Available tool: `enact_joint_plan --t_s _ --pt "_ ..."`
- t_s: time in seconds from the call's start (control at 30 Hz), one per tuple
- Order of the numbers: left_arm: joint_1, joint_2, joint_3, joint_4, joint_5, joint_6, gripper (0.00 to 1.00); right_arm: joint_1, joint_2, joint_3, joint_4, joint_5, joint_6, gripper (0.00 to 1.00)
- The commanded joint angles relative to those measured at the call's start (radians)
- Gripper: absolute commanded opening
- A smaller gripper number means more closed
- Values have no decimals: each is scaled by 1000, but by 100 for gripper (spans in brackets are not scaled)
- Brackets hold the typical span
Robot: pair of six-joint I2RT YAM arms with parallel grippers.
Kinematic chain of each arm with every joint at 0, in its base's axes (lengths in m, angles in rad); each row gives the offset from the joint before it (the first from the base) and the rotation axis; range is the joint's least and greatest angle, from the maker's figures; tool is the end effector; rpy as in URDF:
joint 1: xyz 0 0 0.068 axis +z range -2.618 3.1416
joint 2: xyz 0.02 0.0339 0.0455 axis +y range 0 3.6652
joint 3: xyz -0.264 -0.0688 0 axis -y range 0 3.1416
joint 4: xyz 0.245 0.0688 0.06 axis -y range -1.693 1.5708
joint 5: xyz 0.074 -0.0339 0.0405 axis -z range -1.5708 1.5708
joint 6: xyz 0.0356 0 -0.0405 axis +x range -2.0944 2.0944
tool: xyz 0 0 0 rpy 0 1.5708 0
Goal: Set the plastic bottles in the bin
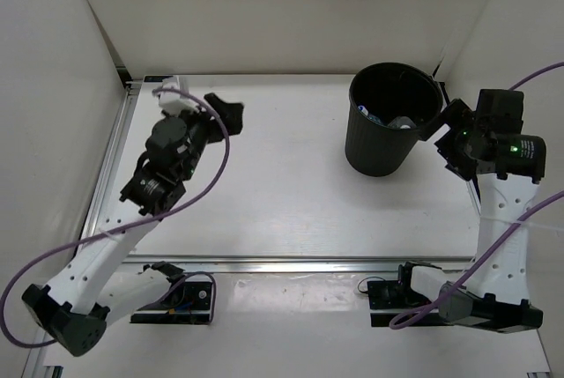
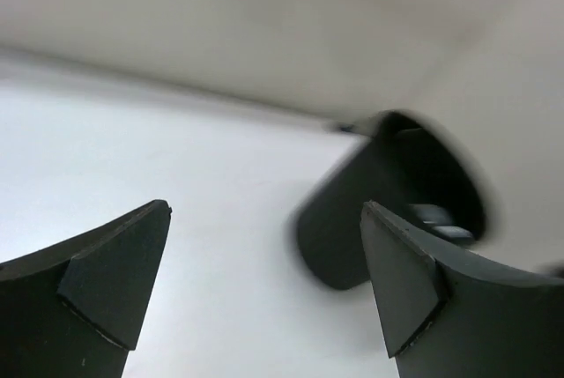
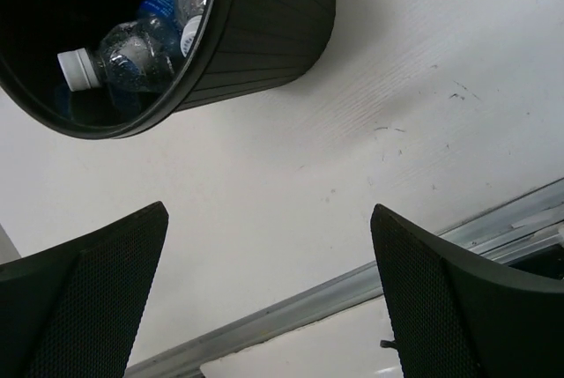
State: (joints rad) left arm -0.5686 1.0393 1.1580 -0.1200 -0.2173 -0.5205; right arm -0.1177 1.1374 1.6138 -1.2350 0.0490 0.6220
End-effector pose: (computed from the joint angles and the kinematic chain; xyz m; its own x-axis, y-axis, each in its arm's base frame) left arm 0.1989 -0.1180 0.4295 -0.1721 -0.4663 -0.8677 0.2980 0.8149 -0.4971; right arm 0.1774 -0.0227 0.4434 -0.4663 0.6412 -0.6095 0.5221 0.7557 0.3955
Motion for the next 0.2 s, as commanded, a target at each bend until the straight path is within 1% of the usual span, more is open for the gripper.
enact_joint_plan --t_s 0.0,0.03,0.1,0.13,0.17 --pt "30 -71 -173 -193 -447 41 100 -2 -19 -9 19 -6 21 99" --pt "42 -96 -238 -211 -520 28 100 -2 -10 1 19 -18 21 99" --pt "87 -133 -297 -237 -649 17 100 -2 11 11 19 -34 31 99" --pt "104 -145 -346 -237 -762 17 100 -2 12 21 19 -46 42 99" --pt "120 -154 -368 -237 -819 2 100 -2 12 21 19 -46 42 99"
